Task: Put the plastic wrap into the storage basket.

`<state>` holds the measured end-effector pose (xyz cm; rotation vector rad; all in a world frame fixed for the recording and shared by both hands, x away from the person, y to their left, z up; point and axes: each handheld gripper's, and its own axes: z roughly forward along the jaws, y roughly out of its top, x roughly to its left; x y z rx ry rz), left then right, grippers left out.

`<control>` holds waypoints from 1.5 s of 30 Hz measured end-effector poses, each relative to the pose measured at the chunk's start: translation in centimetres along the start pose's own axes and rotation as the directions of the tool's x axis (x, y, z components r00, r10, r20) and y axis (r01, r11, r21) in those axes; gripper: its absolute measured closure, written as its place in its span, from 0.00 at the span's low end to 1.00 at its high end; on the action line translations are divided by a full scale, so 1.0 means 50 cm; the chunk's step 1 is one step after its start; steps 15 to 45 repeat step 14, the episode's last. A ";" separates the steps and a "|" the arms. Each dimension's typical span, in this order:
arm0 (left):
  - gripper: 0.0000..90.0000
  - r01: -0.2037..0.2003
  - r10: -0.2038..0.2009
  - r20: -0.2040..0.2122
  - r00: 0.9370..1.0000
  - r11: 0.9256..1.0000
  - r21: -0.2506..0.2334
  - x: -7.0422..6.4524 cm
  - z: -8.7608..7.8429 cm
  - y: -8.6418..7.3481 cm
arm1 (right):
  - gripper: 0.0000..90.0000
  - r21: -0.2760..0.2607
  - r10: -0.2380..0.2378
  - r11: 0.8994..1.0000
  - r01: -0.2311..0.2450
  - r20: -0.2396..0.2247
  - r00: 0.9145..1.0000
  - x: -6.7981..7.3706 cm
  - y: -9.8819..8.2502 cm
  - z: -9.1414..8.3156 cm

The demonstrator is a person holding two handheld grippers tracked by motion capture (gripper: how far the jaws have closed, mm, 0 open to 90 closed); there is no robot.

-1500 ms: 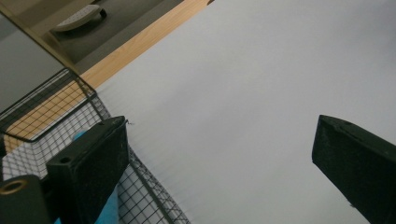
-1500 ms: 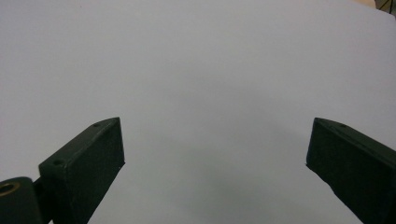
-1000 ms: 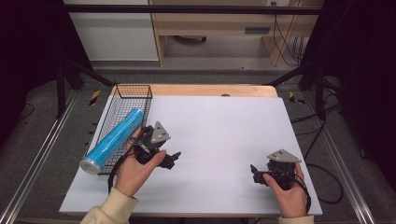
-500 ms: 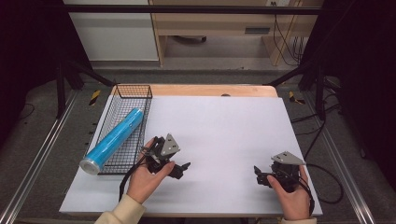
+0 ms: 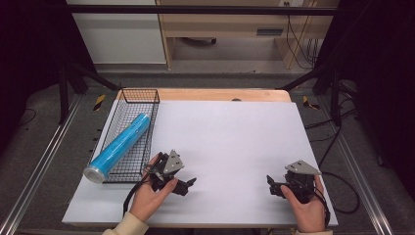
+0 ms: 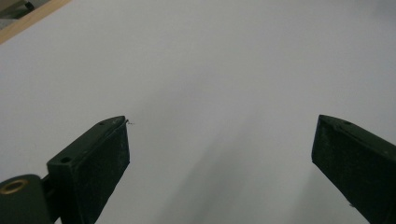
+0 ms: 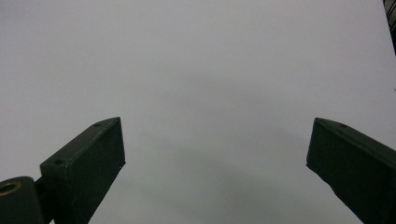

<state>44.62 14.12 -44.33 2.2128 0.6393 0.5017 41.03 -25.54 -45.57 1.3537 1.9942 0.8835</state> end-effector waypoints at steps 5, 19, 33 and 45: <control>0.05 0.019 -0.019 0.006 1.000 0.999 -0.026 0.003 -0.018 -0.028 | 0.06 -0.004 0.024 1.000 -0.024 -0.018 1.000 -0.003 -0.007 0.003; 0.05 0.020 -0.019 0.005 1.000 0.996 -0.082 -0.003 -0.050 -0.056 | 0.09 -0.037 0.000 0.999 -0.001 -0.003 1.000 0.004 -0.009 0.005; 0.05 0.020 -0.019 0.005 1.000 0.996 -0.082 -0.003 -0.050 -0.056 | 0.09 -0.037 0.000 0.999 -0.001 -0.003 1.000 0.004 -0.009 0.005; 0.05 0.020 -0.019 0.005 1.000 0.996 -0.082 -0.003 -0.050 -0.056 | 0.09 -0.037 0.000 0.999 -0.001 -0.003 1.000 0.004 -0.009 0.005</control>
